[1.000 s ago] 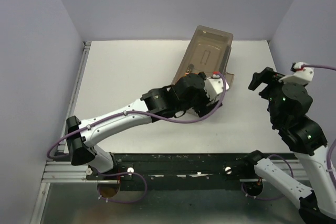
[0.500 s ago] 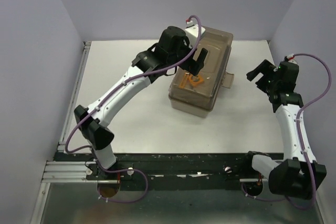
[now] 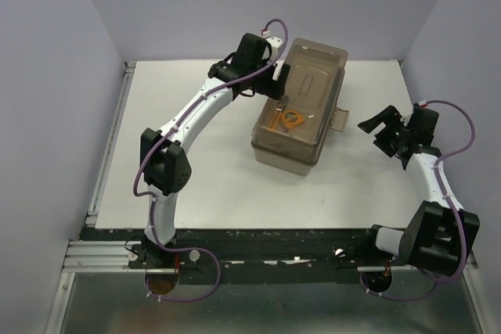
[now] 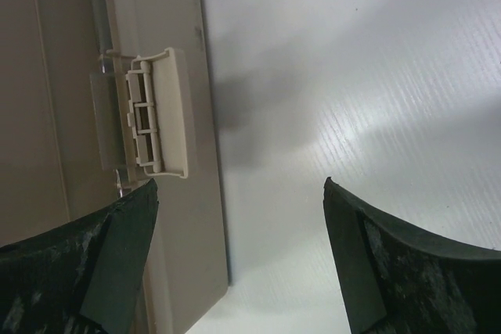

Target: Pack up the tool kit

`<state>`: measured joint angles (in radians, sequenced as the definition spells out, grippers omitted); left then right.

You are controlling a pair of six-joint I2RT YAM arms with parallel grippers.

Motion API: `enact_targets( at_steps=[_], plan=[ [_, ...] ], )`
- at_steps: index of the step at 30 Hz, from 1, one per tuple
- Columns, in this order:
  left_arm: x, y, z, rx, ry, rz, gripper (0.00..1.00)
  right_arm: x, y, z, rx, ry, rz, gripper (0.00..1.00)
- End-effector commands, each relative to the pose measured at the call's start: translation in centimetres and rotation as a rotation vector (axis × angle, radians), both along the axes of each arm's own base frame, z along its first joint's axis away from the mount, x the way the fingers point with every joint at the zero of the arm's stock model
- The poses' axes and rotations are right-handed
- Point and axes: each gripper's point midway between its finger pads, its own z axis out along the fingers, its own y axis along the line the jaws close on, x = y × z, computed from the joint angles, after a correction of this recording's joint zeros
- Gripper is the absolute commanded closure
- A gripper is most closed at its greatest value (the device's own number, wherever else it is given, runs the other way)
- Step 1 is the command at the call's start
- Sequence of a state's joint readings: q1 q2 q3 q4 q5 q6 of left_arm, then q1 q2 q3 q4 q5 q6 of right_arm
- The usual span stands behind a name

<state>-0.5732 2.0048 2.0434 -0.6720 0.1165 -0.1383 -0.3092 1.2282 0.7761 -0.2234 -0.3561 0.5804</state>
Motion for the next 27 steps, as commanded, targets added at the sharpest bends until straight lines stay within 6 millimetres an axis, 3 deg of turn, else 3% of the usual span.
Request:
enact_targets(
  at_steps=[1,5,7,13,16,21,27],
  plan=[
    [0.1,-2.3,1.2,-0.059,-0.035,-0.086,0.01,-0.1,0.5,0.2,0.009,-0.037,0.037,0.08],
    [1.2,-2.8,0.6,-0.049,-0.048,-0.097,0.02,-0.7,0.3,-0.6,-0.003,-0.016,0.016,0.08],
    [1.6,-2.9,-0.6,-0.019,-0.035,-0.106,0.07,-0.8,0.4,-0.9,0.004,-0.011,0.011,0.08],
    [1.3,-2.1,-3.9,0.064,0.002,-0.118,0.54,-1.2,0.5,0.2,-0.016,-0.058,0.013,0.1],
    [0.2,-2.1,-4.5,0.059,0.016,-0.157,0.69,-1.4,0.8,0.9,-0.017,-0.081,0.024,0.11],
    [-2.0,-0.7,-5.8,0.091,0.062,-0.167,0.74,-2.2,0.5,0.9,-0.043,-0.084,0.011,0.13],
    [-6.5,3.4,-8.4,0.147,0.105,-0.126,0.74,-3.0,0.1,0.3,-0.076,-0.071,-0.011,0.13]
  ],
)
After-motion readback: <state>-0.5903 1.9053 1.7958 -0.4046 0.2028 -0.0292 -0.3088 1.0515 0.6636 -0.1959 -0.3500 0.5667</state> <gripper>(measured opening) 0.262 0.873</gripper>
